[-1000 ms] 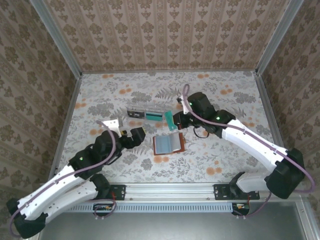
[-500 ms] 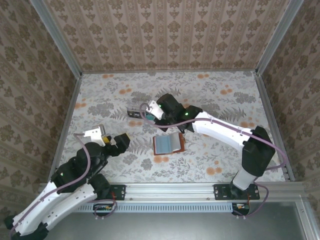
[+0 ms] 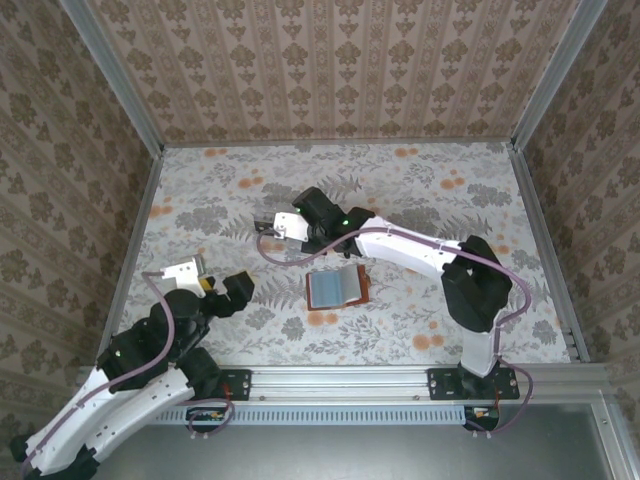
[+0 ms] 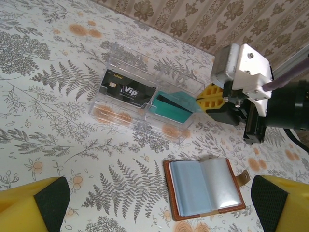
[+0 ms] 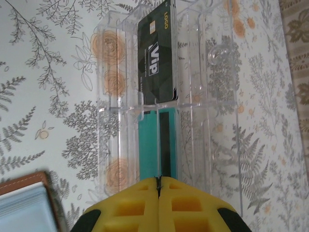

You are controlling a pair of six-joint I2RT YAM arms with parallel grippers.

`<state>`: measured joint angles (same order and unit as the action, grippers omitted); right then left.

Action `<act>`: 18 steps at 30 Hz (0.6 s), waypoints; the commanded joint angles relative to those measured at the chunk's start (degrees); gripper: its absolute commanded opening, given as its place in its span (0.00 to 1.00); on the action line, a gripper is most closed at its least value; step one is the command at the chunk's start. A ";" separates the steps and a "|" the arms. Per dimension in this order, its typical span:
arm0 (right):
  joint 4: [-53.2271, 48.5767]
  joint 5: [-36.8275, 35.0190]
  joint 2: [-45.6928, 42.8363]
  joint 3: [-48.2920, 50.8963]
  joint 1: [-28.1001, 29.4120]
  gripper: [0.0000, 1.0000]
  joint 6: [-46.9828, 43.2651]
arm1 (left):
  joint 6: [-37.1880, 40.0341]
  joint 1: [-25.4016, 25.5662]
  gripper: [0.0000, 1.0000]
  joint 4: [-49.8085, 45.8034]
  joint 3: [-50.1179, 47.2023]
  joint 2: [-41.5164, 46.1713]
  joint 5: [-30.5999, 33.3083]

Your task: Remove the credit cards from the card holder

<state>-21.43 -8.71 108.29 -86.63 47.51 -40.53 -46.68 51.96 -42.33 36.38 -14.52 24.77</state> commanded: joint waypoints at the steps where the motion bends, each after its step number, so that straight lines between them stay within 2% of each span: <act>1: -0.62 -2.06 1.96 -3.42 -0.15 0.00 -3.93 | 0.80 -0.46 1.00 -2.22 0.47 1.14 1.63; 18: -0.74 -0.52 2.95 -1.14 -1.67 0.00 -2.62 | 0.74 -0.49 1.00 -3.00 0.45 1.77 2.38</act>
<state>-21.26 -9.52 109.89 -88.31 45.67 -42.50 -46.68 51.96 -44.49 36.38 -13.41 25.98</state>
